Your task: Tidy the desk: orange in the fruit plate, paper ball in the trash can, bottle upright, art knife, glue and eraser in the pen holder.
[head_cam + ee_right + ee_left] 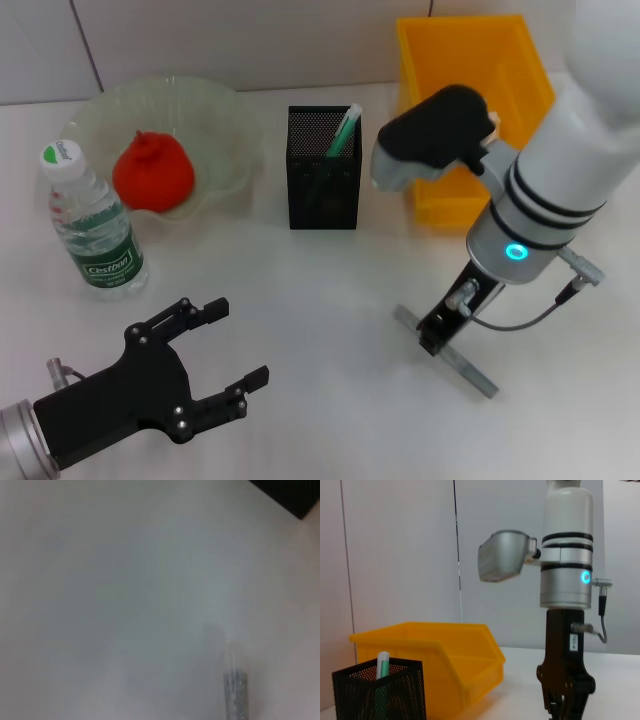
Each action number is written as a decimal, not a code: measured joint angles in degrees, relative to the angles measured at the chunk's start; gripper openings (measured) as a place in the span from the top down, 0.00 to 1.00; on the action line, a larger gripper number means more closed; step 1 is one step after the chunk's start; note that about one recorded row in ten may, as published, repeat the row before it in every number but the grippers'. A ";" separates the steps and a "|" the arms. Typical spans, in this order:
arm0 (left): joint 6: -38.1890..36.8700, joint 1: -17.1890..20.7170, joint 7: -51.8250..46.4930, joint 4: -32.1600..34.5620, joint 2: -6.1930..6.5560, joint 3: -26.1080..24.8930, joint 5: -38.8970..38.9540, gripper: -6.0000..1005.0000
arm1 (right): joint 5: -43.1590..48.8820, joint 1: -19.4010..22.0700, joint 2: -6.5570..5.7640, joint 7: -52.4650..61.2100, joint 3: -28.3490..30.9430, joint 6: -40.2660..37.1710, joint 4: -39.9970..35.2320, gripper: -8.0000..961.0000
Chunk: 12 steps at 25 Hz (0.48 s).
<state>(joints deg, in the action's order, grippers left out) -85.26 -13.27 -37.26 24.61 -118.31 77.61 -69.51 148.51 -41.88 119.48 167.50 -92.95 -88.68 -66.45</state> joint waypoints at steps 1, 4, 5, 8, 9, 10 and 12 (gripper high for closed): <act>0.00 0.01 0.00 0.00 0.01 0.00 0.00 0.19 | -1.03 0.37 -0.05 -0.72 1.44 -0.15 -0.48 0.85; 0.00 0.04 0.00 0.00 0.01 0.00 0.00 0.19 | -4.41 1.64 -0.21 -3.35 6.35 -0.77 -2.42 0.85; 0.00 0.04 0.00 0.00 0.01 0.00 0.00 0.19 | -5.39 2.12 -0.26 -4.44 8.19 -1.11 -3.36 0.85; -0.11 0.02 0.06 0.00 0.01 0.00 0.00 0.19 | -7.43 3.66 -0.29 -7.55 13.25 -1.80 -7.60 0.85; -0.11 0.02 0.06 0.00 0.01 0.00 0.00 0.19 | -8.03 4.34 -0.29 -8.55 14.85 -1.69 -9.47 0.85; -0.13 -0.01 0.11 0.00 0.01 0.00 0.00 0.19 | -8.76 5.10 -0.27 -9.67 16.43 -1.24 -11.47 0.86; -0.16 -0.16 0.14 0.00 0.01 0.00 0.00 0.19 | -11.16 6.91 -0.23 -12.06 19.21 0.59 -15.35 0.86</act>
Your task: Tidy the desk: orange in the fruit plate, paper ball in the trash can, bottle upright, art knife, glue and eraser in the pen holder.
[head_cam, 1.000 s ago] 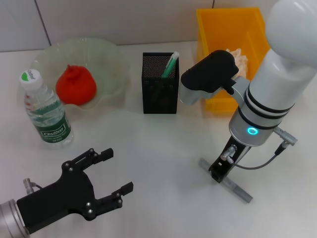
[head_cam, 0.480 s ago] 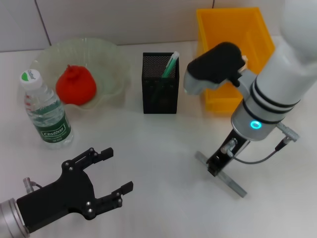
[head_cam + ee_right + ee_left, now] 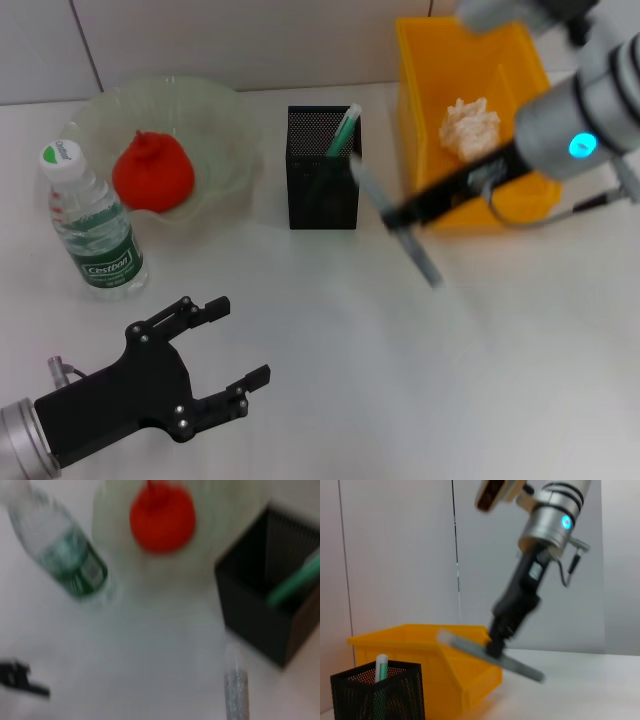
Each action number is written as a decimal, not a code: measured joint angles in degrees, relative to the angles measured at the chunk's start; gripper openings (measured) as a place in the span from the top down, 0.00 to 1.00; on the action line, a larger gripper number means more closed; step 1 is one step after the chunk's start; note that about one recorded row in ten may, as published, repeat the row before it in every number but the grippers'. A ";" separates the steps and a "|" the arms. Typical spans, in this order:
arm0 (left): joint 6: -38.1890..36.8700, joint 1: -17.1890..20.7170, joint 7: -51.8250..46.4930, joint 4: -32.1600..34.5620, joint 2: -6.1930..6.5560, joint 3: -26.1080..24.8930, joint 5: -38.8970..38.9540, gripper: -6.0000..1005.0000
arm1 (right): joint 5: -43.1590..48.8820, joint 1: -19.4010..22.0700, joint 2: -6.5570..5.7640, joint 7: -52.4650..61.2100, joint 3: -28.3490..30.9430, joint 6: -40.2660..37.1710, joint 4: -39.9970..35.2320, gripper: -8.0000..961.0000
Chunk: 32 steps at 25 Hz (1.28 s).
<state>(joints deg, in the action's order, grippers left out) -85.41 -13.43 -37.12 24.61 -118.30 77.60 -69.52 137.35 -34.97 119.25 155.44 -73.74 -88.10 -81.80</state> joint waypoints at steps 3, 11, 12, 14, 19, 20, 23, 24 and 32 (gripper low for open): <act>-0.01 -0.09 0.00 0.00 0.00 0.00 -0.01 0.19 | -5.13 2.73 0.01 -3.88 2.50 4.58 -4.42 0.86; -0.20 -0.28 -0.27 0.00 -0.07 0.00 0.00 0.19 | -26.41 7.78 0.10 -22.26 3.27 23.37 -5.51 0.86; -0.20 -0.28 -0.27 0.00 -0.07 0.00 0.00 0.19 | -26.41 7.78 0.10 -22.26 3.27 23.37 -5.51 0.86; -0.27 -0.28 -0.32 0.00 -0.08 0.00 0.00 0.19 | -30.30 8.18 0.17 -27.42 2.50 26.86 -3.52 0.86; -0.70 -0.28 -0.39 0.00 -0.09 0.01 -0.01 0.19 | -42.02 9.32 0.34 -44.68 -0.50 35.03 5.33 0.86; -0.70 -0.28 -0.39 0.00 -0.09 0.01 -0.01 0.19 | -45.29 9.57 0.36 -49.34 -1.10 36.47 7.42 0.86; -0.70 -0.28 -0.40 -0.02 -0.09 0.00 -0.01 0.19 | -54.40 9.75 0.37 -61.11 -2.44 38.34 13.40 0.86; -0.70 -0.28 -0.40 -0.02 -0.09 0.00 -0.01 0.19 | -57.16 9.66 0.37 -64.85 -2.83 38.50 15.78 0.86; -0.26 -0.94 -1.94 -0.76 -0.40 -0.24 0.26 0.19 | -74.26 10.61 0.46 -89.94 -7.84 38.50 27.28 0.86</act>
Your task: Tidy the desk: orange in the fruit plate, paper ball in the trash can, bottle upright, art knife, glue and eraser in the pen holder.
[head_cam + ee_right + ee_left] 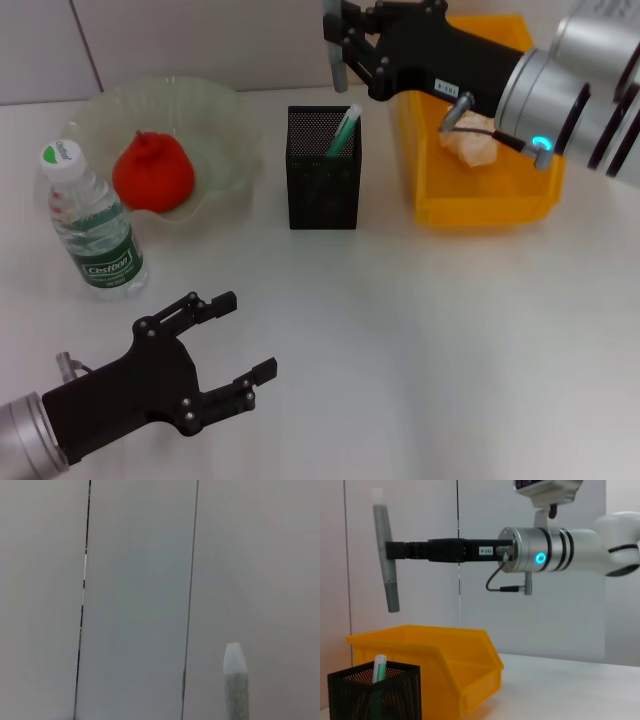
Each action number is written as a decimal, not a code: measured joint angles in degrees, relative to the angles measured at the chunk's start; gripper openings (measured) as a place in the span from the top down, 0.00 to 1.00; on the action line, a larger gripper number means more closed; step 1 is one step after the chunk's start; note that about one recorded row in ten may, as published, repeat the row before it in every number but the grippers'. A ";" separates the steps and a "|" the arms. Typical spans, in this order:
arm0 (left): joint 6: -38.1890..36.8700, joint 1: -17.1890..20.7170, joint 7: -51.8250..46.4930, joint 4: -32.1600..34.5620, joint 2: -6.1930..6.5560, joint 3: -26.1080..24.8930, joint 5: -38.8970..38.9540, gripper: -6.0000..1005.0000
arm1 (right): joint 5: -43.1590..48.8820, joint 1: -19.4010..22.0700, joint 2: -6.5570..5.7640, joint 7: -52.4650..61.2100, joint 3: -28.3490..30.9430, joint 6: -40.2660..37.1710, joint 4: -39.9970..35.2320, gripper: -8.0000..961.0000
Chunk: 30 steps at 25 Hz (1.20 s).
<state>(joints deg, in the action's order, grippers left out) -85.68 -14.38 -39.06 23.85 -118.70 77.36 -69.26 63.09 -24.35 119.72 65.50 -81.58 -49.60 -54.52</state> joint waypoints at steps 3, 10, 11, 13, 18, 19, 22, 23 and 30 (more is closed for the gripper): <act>0.38 -0.14 -0.88 -0.04 -0.07 0.13 0.09 0.19 | -3.57 0.20 -0.02 -4.98 -1.22 -0.53 2.56 0.86; 0.18 -0.31 -3.71 -0.04 -0.05 -0.36 0.10 0.19 | -9.64 0.57 0.02 -14.21 -3.19 -1.08 6.38 0.85; 0.18 -0.31 -3.71 -0.04 -0.05 -0.36 0.10 0.19 | -10.56 0.42 0.02 -15.46 -3.49 -1.11 7.11 0.85; 0.18 -0.31 -3.71 -0.04 -0.05 -0.36 0.10 0.19 | -11.84 -0.08 0.02 -17.40 -3.88 -1.13 8.56 0.84; 0.57 -0.37 -3.85 -0.03 -0.05 -0.48 0.13 0.19 | -12.29 -1.75 0.01 -19.05 -3.82 -1.23 11.43 0.84; 0.61 -0.38 -3.82 -0.03 -0.09 -0.54 0.19 0.19 | -12.41 -2.65 0.00 -19.11 -3.58 -1.26 12.99 0.84; 0.56 -0.39 -3.85 -0.03 -0.11 -0.55 0.27 0.19 | -12.48 -3.61 -0.01 -19.13 -3.48 -1.25 14.46 0.83; 0.56 -0.39 -3.85 -0.03 -0.11 -0.55 0.27 0.19 | -12.48 -4.20 -0.01 -19.14 -3.46 -1.22 15.31 0.83; 0.67 -0.39 -3.78 -0.03 -0.13 -0.34 0.28 0.19 | -12.54 -7.40 -0.04 -19.43 -3.55 -0.64 19.87 0.82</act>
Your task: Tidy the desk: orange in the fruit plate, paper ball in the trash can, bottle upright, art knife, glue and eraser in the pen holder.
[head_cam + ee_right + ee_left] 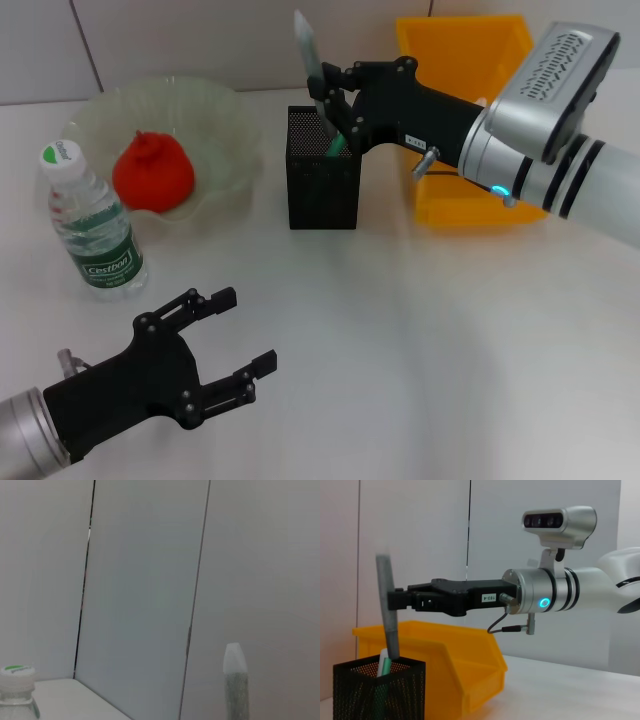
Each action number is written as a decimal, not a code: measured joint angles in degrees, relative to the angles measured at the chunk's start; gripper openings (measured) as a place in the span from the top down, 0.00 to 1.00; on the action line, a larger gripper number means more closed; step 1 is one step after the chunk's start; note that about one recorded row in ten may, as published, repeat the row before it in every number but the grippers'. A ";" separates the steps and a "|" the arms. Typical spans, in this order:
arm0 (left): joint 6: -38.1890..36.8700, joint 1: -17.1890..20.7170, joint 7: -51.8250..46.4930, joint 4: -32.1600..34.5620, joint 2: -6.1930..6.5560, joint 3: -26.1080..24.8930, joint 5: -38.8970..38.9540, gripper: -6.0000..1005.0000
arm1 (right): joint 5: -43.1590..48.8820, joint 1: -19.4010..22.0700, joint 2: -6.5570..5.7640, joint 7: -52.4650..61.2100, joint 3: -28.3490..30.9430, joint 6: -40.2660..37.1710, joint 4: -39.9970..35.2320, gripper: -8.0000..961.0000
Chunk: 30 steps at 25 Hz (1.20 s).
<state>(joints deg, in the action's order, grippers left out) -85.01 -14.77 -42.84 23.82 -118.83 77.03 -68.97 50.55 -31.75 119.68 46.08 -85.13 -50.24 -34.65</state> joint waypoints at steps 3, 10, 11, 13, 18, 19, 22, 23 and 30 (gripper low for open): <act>0.01 0.00 0.31 0.00 0.00 0.25 0.00 0.19 | 0.00 -1.23 -0.05 -0.38 0.21 0.31 1.85 0.82; -0.41 0.21 0.39 0.00 0.08 0.32 -0.28 0.19 | -0.03 -1.54 -0.06 -0.42 0.33 0.27 2.66 0.68; -0.44 0.25 0.40 0.00 0.10 0.32 -0.30 0.19 | -0.04 -1.39 -0.06 -0.42 0.38 -0.05 2.59 0.66; -0.46 0.31 0.43 0.00 0.12 0.32 -0.33 0.19 | -0.03 -0.93 -0.08 -0.26 0.49 -1.22 2.02 0.60; -0.94 0.57 0.48 0.26 0.36 0.32 -0.37 0.19 | 1.21 4.70 -1.13 7.73 1.07 -8.25 -5.30 0.46; -1.29 0.62 0.48 0.32 0.43 0.31 -0.38 0.19 | 1.75 6.69 -1.48 9.90 1.53 -10.70 -7.51 0.43; -2.57 0.58 0.48 0.52 0.68 0.08 -0.42 0.19 | 3.18 12.76 -2.42 13.66 4.66 -20.04 -11.48 0.33; -2.70 0.49 0.48 0.54 0.82 0.02 -0.49 0.19 | 4.47 14.00 -2.69 14.52 6.18 -23.16 -11.79 0.28; -2.89 -0.13 -0.04 0.73 1.80 -0.17 -2.74 0.19 | 25.76 17.83 -3.19 16.59 18.85 -40.71 -7.55 0.13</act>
<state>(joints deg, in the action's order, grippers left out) -87.89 -14.90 -42.88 24.55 -117.03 76.86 -71.71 76.31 -13.92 116.49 62.67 -66.28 -90.95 -42.20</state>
